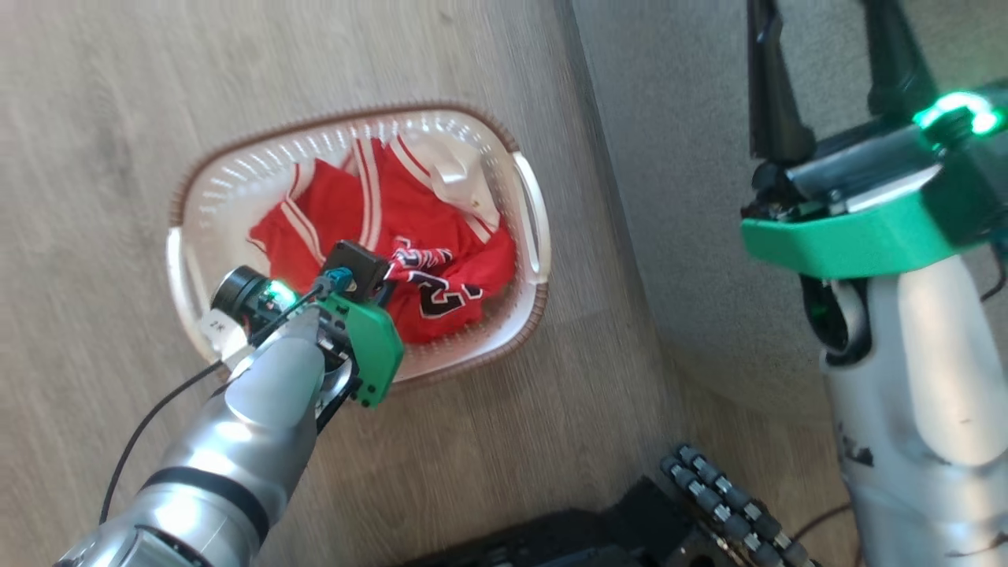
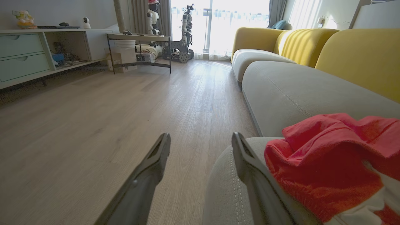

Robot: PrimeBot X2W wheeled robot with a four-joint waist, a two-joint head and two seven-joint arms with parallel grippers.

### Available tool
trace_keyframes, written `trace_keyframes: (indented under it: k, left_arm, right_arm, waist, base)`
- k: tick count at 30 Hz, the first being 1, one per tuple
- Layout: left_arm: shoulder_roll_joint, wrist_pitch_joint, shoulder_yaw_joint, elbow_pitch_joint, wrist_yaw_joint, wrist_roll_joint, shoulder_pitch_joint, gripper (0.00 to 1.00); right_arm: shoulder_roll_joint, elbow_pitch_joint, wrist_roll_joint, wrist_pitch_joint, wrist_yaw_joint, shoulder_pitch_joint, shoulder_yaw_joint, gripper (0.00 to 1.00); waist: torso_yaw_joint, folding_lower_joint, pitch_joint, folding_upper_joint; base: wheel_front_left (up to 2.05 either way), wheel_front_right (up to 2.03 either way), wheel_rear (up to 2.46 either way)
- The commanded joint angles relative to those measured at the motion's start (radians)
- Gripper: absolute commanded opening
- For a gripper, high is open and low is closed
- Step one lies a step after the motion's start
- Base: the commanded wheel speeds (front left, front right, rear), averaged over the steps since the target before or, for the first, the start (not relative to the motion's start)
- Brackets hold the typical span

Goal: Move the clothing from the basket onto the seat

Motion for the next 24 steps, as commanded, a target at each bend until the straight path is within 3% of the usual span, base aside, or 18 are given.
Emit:
trace_keyframes:
  k: [1,15,24]
  left_arm:
    - [0.001,-0.028,0.02,-0.027,-0.006,-0.018,0.014,0.0]
    - [-0.006,-0.146,0.108,-0.12,0.002,-0.134,0.078,0.0]
    - [0.007,-0.154,0.156,-0.287,0.045,-0.158,0.143,0.0]
  right_arm:
    - [0.002,-0.012,0.002,-0.006,0.007,0.048,0.01,1.0]
    - [0.002,0.171,-0.026,-0.006,0.007,0.209,-0.032,1.0]
    - [0.002,0.265,-0.024,-0.006,0.007,0.339,-0.05,1.0]
  waist:
    - [0.034,-0.0001,-0.064,0.0]
    - [0.149,-0.0001,-0.383,0.0]
    - [0.197,-0.0001,-0.582,0.0]
  base:
    - [0.0,0.0,0.0]
    - [0.0,0.0,0.0]
    - [0.0,0.0,0.0]
